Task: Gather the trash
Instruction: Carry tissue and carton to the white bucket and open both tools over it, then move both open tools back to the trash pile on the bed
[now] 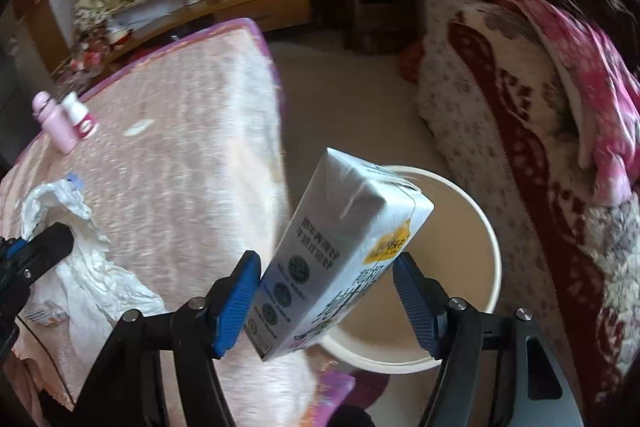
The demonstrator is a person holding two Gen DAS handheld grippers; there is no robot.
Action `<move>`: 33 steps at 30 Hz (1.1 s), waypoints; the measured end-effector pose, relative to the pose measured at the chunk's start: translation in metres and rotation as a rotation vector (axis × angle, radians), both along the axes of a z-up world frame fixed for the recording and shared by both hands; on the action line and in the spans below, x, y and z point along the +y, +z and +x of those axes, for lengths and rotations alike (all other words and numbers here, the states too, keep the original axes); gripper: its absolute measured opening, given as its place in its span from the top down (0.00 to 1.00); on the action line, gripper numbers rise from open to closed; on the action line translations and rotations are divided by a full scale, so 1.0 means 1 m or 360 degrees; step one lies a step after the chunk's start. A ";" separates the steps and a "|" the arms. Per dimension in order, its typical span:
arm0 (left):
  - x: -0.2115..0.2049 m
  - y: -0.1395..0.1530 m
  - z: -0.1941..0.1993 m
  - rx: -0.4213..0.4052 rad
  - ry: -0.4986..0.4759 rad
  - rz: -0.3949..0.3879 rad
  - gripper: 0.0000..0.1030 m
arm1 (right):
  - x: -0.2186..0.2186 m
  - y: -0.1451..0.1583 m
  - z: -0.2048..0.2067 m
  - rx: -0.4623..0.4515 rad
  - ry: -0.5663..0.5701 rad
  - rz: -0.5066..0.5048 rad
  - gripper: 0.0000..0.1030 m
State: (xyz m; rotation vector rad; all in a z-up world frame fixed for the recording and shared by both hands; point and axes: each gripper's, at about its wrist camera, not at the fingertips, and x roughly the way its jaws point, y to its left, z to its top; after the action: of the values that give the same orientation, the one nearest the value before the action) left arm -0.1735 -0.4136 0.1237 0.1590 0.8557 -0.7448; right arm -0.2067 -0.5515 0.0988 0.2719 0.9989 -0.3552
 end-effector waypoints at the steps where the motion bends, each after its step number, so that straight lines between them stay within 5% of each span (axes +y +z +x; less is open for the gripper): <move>1: -0.007 -0.003 -0.001 0.0010 -0.0010 0.0000 0.86 | -0.005 -0.003 -0.003 0.0004 -0.0012 0.0012 0.36; 4: -0.027 -0.014 -0.002 0.0048 -0.0041 0.0017 0.86 | -0.023 -0.014 -0.009 0.0026 -0.0063 0.0030 0.54; 11: -0.066 -0.044 0.000 0.0109 -0.0071 0.0081 0.86 | -0.057 -0.043 -0.022 0.0046 -0.0192 0.0126 0.54; 16: -0.080 -0.058 0.004 0.0158 -0.0075 0.0094 0.81 | -0.069 -0.052 -0.032 0.0018 -0.0275 0.0180 0.33; 21: -0.087 -0.062 0.005 0.0121 -0.0080 0.0065 0.39 | -0.077 -0.053 -0.042 0.0017 -0.0326 0.0126 0.28; 33: -0.067 -0.058 0.003 0.0058 -0.0029 0.0098 0.39 | -0.069 -0.050 -0.045 -0.0019 -0.0332 0.0070 0.25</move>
State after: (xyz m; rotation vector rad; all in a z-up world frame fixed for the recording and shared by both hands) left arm -0.1701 -0.4808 0.0660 0.2091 0.9132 -0.7404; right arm -0.2515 -0.6204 0.0489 0.4193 0.9698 -0.5204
